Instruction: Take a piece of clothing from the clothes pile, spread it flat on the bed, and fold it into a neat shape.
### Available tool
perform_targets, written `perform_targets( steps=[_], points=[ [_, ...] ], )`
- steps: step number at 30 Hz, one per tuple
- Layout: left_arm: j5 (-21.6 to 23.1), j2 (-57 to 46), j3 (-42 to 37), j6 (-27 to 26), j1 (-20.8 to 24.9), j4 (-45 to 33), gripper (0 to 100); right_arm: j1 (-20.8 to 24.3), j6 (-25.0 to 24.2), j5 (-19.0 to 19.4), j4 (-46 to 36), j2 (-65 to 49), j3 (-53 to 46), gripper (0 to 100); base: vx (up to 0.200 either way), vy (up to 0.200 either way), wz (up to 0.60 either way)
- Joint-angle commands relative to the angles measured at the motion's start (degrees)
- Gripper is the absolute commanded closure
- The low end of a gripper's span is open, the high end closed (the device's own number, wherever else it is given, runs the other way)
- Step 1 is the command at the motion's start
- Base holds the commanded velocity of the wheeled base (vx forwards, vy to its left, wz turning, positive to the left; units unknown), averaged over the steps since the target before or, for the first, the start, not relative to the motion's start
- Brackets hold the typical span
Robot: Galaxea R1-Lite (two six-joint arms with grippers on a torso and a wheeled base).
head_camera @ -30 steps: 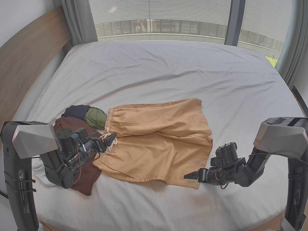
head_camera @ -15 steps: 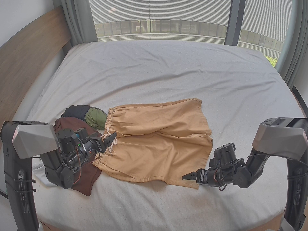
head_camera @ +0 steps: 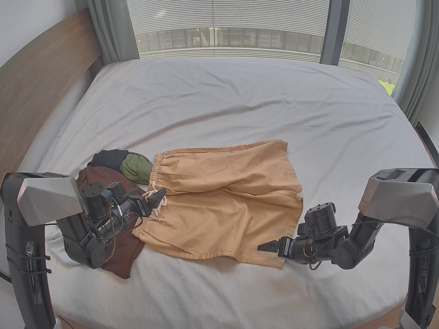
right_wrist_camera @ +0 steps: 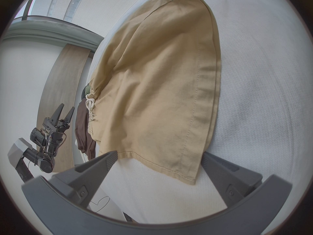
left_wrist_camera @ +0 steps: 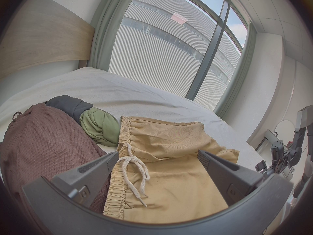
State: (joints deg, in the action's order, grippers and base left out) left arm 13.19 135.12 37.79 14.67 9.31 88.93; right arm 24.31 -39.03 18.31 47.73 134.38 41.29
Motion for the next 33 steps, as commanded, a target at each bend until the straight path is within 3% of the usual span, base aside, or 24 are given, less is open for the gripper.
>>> perform_targets(
  steps=[1,8,9,24,33],
  points=[
    [0.0,0.0,0.0,0.0,0.0,0.0,0,0.0,0.0,0.0,0.0,0.0,-0.6,0,0.0,0.0,0.0],
    [0.0,0.1,0.0,0.0,0.0,0.0,0,0.1,0.1,0.0,0.1,-0.1,-1.4,0,0.0,0.0,0.0],
    [0.0,0.1,0.0,0.0,0.0,0.0,0,0.1,0.1,0.0,0.1,-0.1,-1.4,100,0.0,0.0,0.0],
    [0.3,0.1,-0.2,0.2,-0.3,0.0,0,-0.1,0.2,-0.1,-0.2,-0.6,-2.8,100,0.0,0.0,0.0],
    [0.3,0.1,-5.0,0.9,-2.2,-0.2,0,-0.6,0.4,-1.2,0.2,-4.5,-8.4,100,0.0,0.0,0.0]
  ],
)
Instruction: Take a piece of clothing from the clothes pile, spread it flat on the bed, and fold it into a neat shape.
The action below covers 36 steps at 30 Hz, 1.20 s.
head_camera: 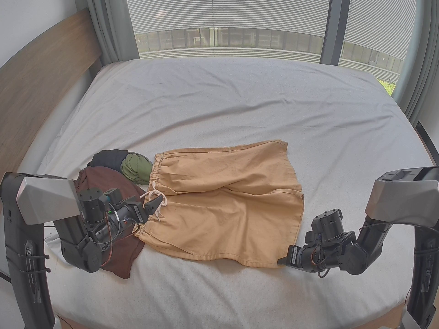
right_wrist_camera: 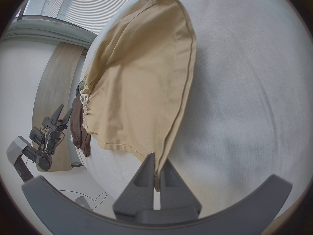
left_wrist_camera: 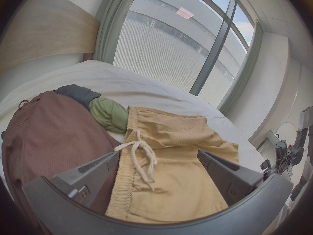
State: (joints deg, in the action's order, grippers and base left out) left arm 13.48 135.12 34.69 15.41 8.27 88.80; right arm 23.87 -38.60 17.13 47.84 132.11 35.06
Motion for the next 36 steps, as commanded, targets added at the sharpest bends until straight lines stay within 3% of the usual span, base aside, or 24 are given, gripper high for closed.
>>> perform_targets(
  steps=[1,13,36],
  points=[
    [0.1,0.2,-2.4,0.1,-1.3,0.0,0,-0.1,-0.1,-0.1,0.1,-2.3,-2.4,100,0.0,0.0,0.0],
    [0.0,0.8,-3.1,3.6,-2.0,-6.4,0,-0.9,0.1,-0.2,2.3,-1.6,-3.1,100,0.0,0.0,0.0],
    [0.1,5.8,-2.9,3.8,-3.5,-8.5,0,-1.7,0.7,-0.2,3.9,-1.2,-3.6,100,0.0,0.0,0.0]
  ],
)
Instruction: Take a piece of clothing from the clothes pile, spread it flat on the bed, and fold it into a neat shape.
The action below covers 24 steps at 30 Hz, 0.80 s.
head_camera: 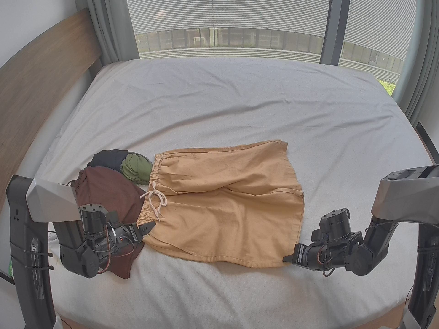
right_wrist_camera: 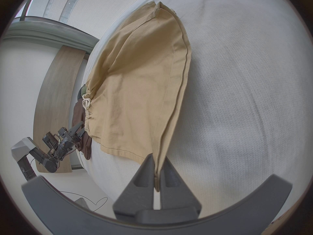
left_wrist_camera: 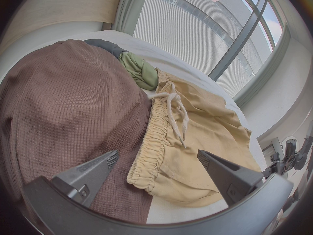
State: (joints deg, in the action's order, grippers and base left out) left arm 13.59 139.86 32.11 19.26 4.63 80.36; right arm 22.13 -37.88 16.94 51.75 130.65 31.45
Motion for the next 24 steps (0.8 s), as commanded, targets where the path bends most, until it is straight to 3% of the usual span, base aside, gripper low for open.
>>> perform_targets(
  steps=[1,12,13,24],
  points=[
    [0.0,1.2,-0.4,0.0,0.1,0.0,0,0.0,0.0,0.0,0.0,0.3,-0.1,100,0.0,0.0,0.0],
    [0.2,2.0,-1.3,0.0,0.6,0.2,0,-0.1,0.1,0.0,0.3,0.3,-0.1,100,0.0,0.0,0.0],
    [0.2,2.1,-1.3,0.0,0.6,0.2,100,-0.1,0.1,0.0,0.3,0.3,-0.1,100,0.0,0.0,0.0],
    [0.2,2.5,-0.8,0.0,0.3,0.6,100,-0.2,0.2,0.0,0.2,0.2,-0.3,100,0.0,0.0,0.0]
  ],
)
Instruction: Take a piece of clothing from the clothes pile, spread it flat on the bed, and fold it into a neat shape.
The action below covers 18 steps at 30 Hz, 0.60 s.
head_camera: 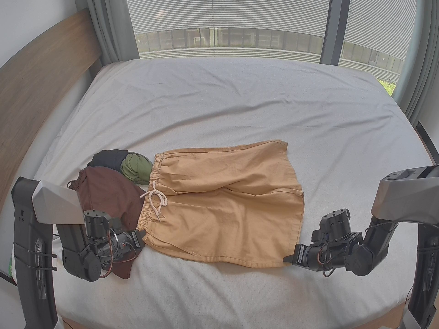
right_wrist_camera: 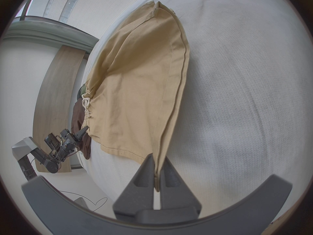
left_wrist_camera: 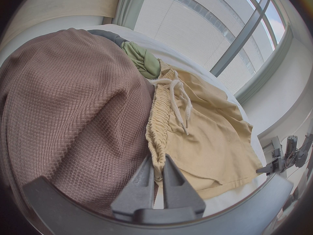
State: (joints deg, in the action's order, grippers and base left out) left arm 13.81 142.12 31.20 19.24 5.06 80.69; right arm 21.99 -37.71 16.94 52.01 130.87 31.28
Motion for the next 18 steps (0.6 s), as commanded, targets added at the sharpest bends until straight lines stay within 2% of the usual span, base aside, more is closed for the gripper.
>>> perform_targets(
  steps=[1,8,18],
  points=[
    [0.0,0.3,0.0,0.0,-0.2,0.4,100,-0.3,0.2,0.0,-0.1,-0.1,-0.4,100,0.0,0.0,0.0],
    [-0.1,-0.8,-1.2,0.1,0.7,2.2,100,-3.0,6.6,0.1,-0.2,-1.8,-3.9,100,0.0,0.0,0.0],
    [-0.3,-2.7,-7.5,-0.1,2.7,4.0,100,-6.9,10.7,0.2,0.0,-2.8,-8.7,100,0.0,0.0,0.0]
  ],
)
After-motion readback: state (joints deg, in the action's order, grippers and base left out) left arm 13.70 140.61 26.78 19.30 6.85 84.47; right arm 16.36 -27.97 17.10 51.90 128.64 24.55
